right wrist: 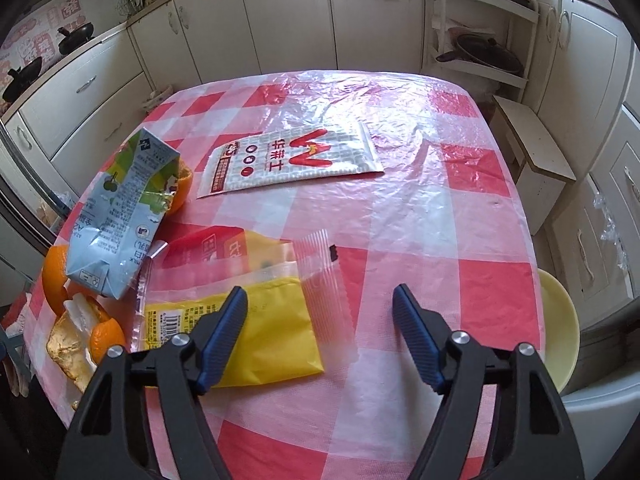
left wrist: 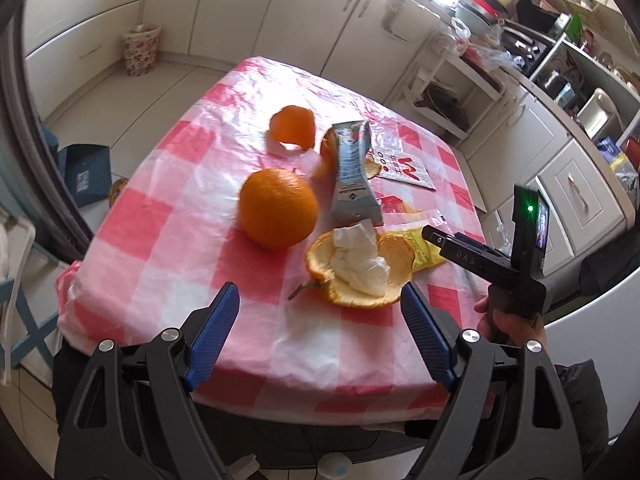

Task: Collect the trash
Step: 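Lower the left tool onto the orange peel with tissue and close on it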

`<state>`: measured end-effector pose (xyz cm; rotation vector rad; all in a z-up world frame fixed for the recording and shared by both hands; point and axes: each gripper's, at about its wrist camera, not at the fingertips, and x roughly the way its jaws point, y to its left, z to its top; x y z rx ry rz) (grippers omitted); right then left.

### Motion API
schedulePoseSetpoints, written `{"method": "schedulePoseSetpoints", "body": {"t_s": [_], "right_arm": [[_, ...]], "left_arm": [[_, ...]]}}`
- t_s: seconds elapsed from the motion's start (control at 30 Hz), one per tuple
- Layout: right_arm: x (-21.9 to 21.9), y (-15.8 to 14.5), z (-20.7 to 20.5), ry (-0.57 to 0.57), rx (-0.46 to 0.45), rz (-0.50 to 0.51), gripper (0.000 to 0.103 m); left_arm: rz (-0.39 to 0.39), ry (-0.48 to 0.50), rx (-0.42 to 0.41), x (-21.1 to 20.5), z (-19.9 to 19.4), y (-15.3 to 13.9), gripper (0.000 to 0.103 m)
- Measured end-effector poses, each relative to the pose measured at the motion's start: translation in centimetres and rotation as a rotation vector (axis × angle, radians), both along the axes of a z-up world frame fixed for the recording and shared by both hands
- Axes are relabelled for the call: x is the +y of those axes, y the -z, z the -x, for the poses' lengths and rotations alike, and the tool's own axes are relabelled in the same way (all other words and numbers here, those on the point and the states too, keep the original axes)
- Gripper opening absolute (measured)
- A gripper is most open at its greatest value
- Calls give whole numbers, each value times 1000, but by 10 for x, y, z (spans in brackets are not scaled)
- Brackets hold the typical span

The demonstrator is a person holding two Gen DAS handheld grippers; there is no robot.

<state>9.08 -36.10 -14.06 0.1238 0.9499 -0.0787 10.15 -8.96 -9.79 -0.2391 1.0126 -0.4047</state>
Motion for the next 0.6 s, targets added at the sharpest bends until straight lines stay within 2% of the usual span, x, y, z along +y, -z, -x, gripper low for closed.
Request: {"method": "schedulePoseSetpoints", "body": {"t_s": [0.13,0.2,0.27,0.4,0.43,0.47,0.5,0.53,0.6], "right_arm": [[9,-1,6,-55,7,46,46],[8,-1,8,-75,9,43,22],[4,-1,11,-82,12,21,13],[-8,-2,15,-74,18,-53,12],[-10,-3,14,-70,21,-76,13],[-13,-4,15,-64,18,-102,29],[-15,-5,15,-55,13,-117,54],[-16,-7,17,-45,0,-121,64],[-14,-10,16,-53,-8,-121,68]], "left_arm": [[-34,53,26,-33,-21,14,79],[-63,71,32,-48,-30,22,79],[-96,81,41,-59,-36,30,79],[-141,103,54,-76,-44,43,79],[-149,108,54,-77,-45,45,79],[-154,112,55,-79,-46,48,79],[-154,115,59,-79,-47,51,79],[-151,117,64,-77,-49,54,73],[-159,127,45,-78,-47,57,64]]}}
